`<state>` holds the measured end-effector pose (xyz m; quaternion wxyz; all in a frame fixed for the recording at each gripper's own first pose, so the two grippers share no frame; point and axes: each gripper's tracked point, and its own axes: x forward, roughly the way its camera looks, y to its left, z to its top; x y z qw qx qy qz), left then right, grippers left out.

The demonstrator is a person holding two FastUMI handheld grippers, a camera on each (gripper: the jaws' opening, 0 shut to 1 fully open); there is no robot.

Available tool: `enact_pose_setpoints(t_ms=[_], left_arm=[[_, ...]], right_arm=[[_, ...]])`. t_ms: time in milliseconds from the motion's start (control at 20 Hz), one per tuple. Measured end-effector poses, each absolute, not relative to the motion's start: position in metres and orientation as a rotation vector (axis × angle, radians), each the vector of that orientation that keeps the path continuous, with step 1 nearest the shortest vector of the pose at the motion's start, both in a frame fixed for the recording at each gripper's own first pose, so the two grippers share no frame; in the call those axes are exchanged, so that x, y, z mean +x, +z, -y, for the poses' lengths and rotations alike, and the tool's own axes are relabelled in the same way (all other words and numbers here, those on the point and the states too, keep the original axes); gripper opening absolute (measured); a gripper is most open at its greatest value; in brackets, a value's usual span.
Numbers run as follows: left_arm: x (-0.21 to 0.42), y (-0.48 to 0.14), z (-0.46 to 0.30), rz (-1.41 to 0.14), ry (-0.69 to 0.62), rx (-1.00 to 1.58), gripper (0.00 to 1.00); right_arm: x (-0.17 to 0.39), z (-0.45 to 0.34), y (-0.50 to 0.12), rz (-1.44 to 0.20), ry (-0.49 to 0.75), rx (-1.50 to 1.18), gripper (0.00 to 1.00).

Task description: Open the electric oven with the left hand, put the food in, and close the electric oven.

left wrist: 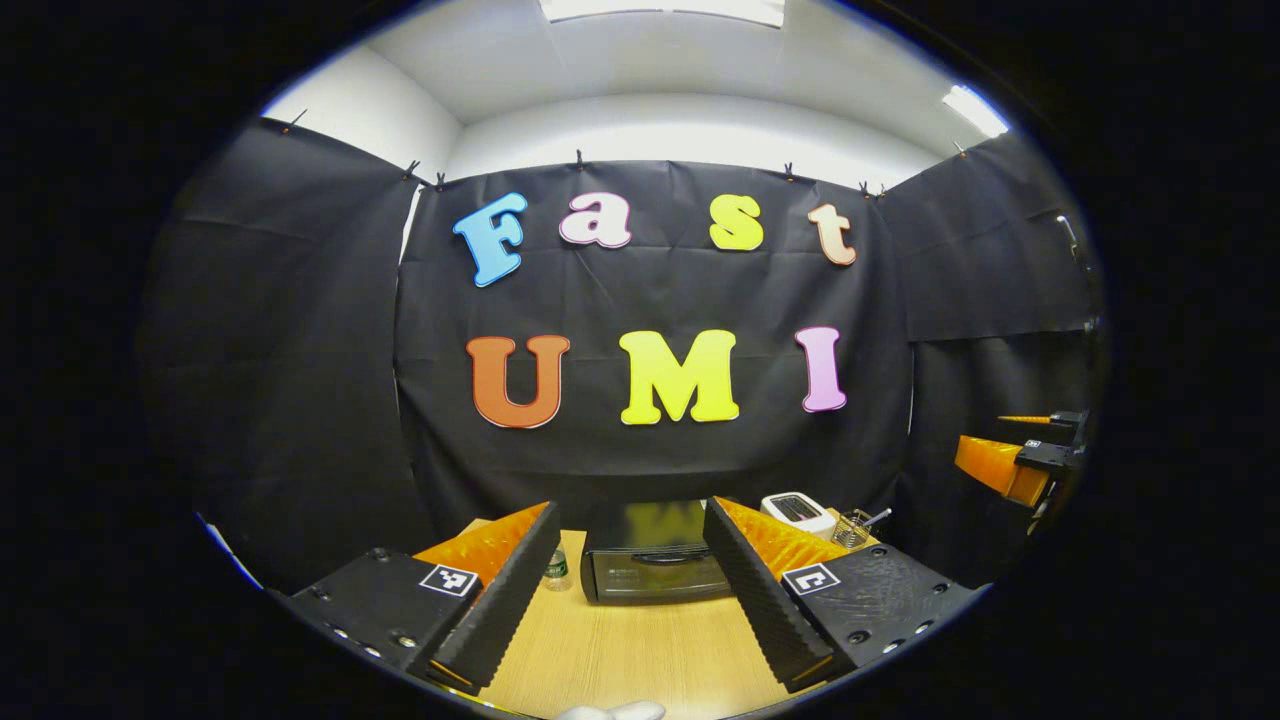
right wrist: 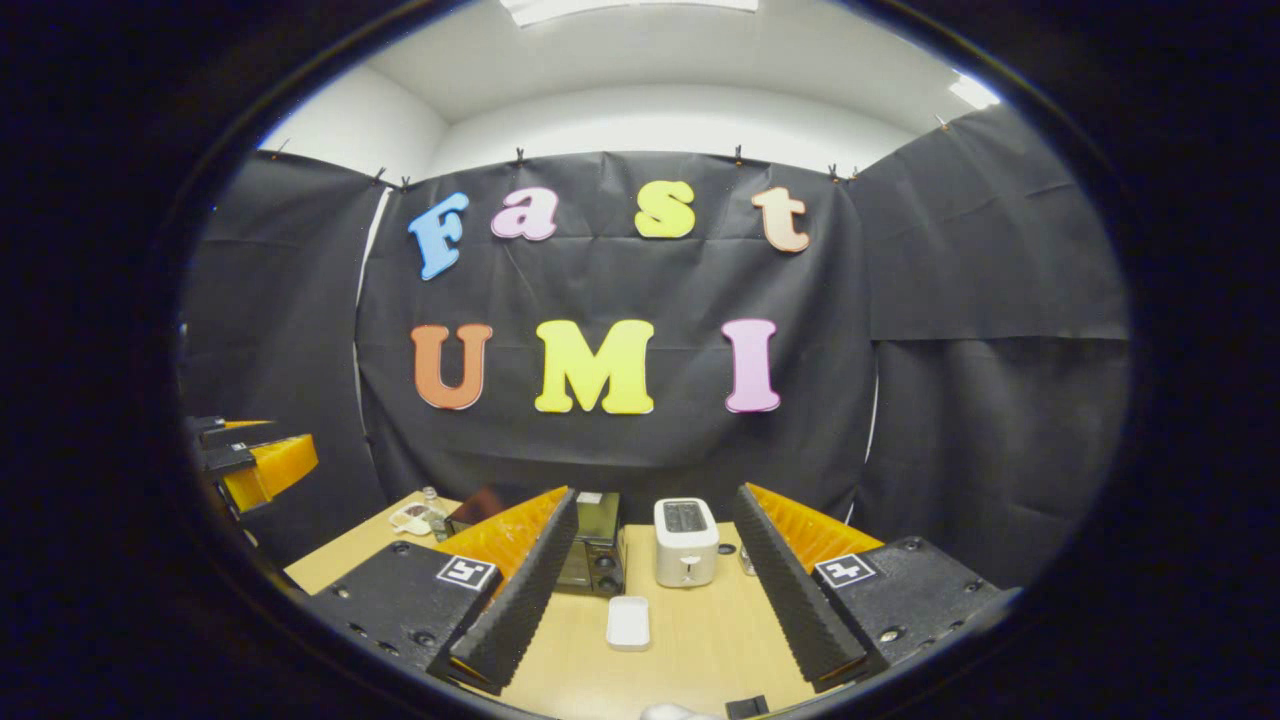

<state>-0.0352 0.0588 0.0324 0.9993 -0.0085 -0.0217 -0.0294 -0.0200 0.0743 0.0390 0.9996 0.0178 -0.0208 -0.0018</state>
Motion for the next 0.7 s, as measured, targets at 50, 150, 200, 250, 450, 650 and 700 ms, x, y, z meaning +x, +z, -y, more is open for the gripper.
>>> enact_pose_setpoints(t_ms=[50,150,200,250,450,650,700], left_arm=[[-0.037,0.036,-0.061,0.049,-0.052,-0.016,0.95],[-0.041,0.040,-0.059,0.058,-0.057,-0.015,0.94],[-0.040,0.041,-0.059,0.061,-0.057,-0.016,0.94],[-0.041,0.042,-0.059,0.057,-0.059,-0.015,0.94],[-0.045,0.047,-0.059,0.059,-0.050,-0.008,0.95],[-0.044,0.045,-0.052,0.043,-0.064,-0.021,0.94],[-0.044,0.046,-0.051,0.043,-0.067,-0.014,0.94]], right_arm=[[-0.021,-0.076,0.040,0.043,0.004,0.040,1.00],[-0.022,-0.076,0.039,0.038,0.009,0.040,1.00],[-0.023,-0.074,0.040,0.038,0.006,0.035,1.00],[-0.023,-0.073,0.041,0.041,0.005,0.034,0.90],[-0.022,-0.068,0.045,0.039,0.003,0.036,1.00],[-0.022,-0.065,0.048,0.041,0.005,0.046,1.00],[-0.022,-0.064,0.049,0.042,0.009,0.048,1.00]])
